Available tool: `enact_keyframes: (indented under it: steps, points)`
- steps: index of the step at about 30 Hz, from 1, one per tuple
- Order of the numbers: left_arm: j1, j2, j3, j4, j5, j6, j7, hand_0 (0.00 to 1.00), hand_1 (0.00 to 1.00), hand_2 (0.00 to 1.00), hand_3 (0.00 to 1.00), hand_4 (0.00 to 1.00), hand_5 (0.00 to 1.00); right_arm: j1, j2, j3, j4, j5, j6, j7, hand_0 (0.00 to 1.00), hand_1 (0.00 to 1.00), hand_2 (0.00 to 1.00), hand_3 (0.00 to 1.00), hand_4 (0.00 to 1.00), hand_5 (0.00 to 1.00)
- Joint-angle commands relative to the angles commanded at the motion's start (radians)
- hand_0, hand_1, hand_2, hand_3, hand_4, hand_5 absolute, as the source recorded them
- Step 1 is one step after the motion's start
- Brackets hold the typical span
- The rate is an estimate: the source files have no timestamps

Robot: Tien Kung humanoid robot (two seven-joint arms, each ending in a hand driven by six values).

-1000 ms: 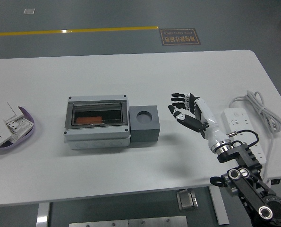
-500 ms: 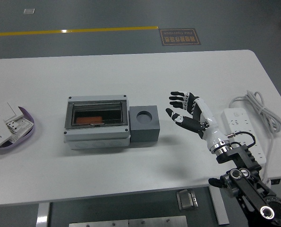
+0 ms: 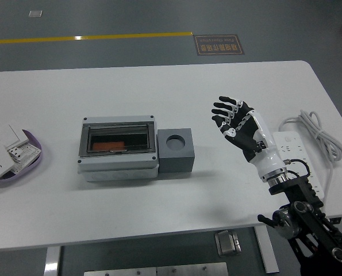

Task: Pick up the cylinder from the cube,place it in the box,flap close box

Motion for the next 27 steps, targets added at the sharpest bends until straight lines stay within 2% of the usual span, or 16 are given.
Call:
enact_keyframes:
  steps: [2, 3, 8, 9, 12, 18, 27]
  points:
    - [0.006, 0.007, 0.044, 0.01, -0.048, 0.016, -0.058, 0.624, 0.625, 0.587, 0.638, 0.69, 0.21, 0.001, -0.001, -0.003, 0.007, 0.053, 0.011, 0.018, 0.587, 0.572, 0.541, 0.653, 0.686, 0.028]
    - [0.007, 0.008, 0.063, 0.014, -0.07, 0.022, -0.082, 0.621, 0.622, 0.585, 0.637, 0.691, 0.209, 0.002, -0.001, -0.005, 0.009, 0.074, 0.014, 0.023, 0.628, 0.603, 0.545, 0.631, 0.914, 0.553]
    - [0.011, 0.004, 0.164, 0.029, -0.199, 0.034, -0.209, 0.621, 0.622, 0.585, 0.637, 0.691, 0.209, 0.009, 0.001, -0.02, 0.007, 0.183, 0.044, 0.037, 0.628, 0.603, 0.545, 0.631, 0.914, 0.553]
    - [0.011, 0.001, 0.173, 0.03, -0.221, 0.032, -0.23, 0.601, 0.593, 0.547, 0.594, 0.676, 0.198, 0.01, 0.001, -0.024, 0.006, 0.206, 0.053, 0.038, 0.652, 0.617, 0.605, 0.637, 0.962, 0.719]
    - [0.01, -0.004, 0.185, 0.031, -0.248, 0.023, -0.236, 0.601, 0.593, 0.547, 0.594, 0.676, 0.198, 0.013, 0.002, -0.024, 0.006, 0.262, 0.073, 0.037, 0.652, 0.617, 0.605, 0.637, 0.962, 0.719]
    - [0.002, -0.009, 0.2, 0.037, -0.269, 0.038, -0.232, 0.595, 0.585, 0.542, 0.585, 0.681, 0.192, 0.014, -0.001, -0.013, 0.006, 0.291, 0.09, 0.026, 0.646, 0.61, 0.615, 0.64, 0.966, 0.746]
    - [-0.011, -0.014, 0.187, 0.04, -0.226, 0.008, -0.128, 0.603, 0.599, 0.551, 0.591, 0.684, 0.209, 0.018, 0.002, -0.005, 0.0, 0.293, 0.102, 0.015, 0.636, 0.582, 0.605, 0.633, 0.95, 0.76]
